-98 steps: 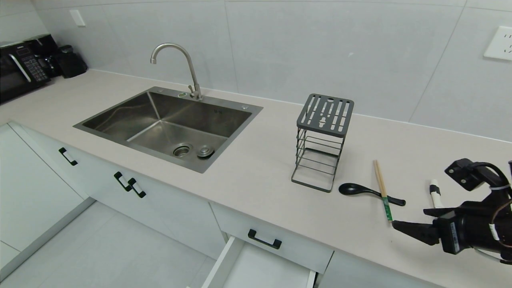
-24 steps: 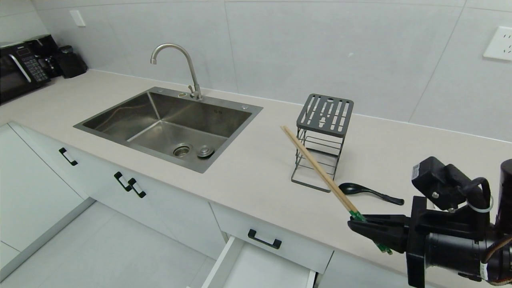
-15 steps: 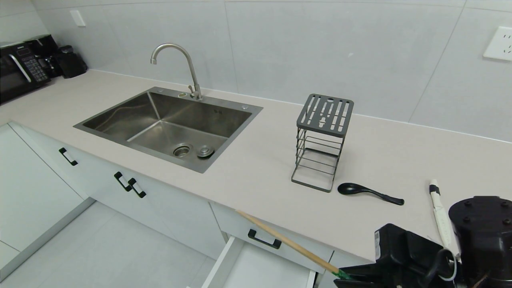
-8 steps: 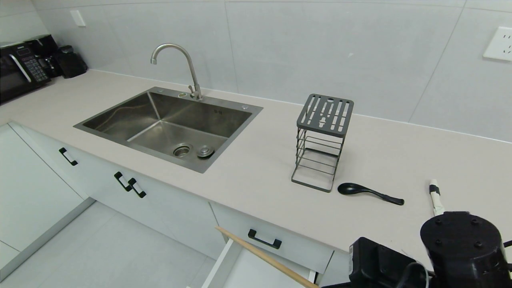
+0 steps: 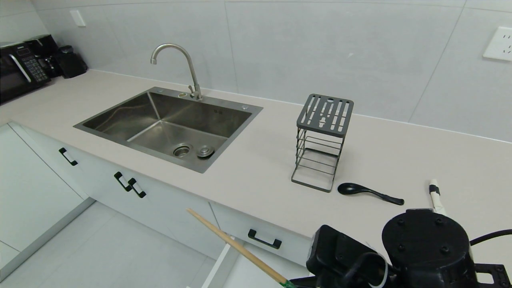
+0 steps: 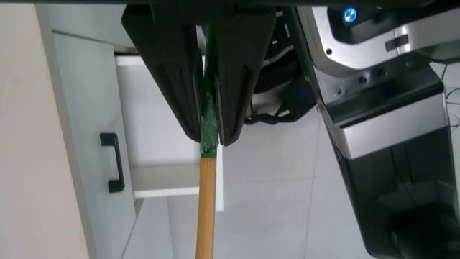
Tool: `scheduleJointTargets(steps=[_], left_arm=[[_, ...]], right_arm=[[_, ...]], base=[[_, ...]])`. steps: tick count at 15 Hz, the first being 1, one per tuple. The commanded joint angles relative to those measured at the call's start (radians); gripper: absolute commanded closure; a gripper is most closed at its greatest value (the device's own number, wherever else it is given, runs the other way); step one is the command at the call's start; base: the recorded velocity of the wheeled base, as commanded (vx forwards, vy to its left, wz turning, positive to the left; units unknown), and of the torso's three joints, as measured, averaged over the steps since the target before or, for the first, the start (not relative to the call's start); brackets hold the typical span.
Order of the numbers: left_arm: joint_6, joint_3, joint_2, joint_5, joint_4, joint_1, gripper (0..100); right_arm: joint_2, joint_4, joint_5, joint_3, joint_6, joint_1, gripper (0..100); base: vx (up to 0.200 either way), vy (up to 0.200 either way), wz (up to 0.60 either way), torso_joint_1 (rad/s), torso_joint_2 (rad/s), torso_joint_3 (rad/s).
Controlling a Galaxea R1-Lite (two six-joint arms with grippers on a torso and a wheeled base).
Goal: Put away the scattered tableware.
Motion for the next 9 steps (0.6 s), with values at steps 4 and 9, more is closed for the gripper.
scheduleJointTargets(steps=[4,9], left_arm=[[-0.001,0.0,0.001,0.0,0.0,0.001,0],[-0.001,0.0,0.001,0.0,0.0,0.001,0]], right_arm=[[0.024,0.0,-0.002,-0.025,-0.003,0.001,100],[0.022,0.0,-0.003,-0.028,-0.004,0.001,100]], base=[[0.0,0.0,0.0,-0.016,0.04,0.019],[0.0,0.0,0.0,-0.151,0.3,0.146]])
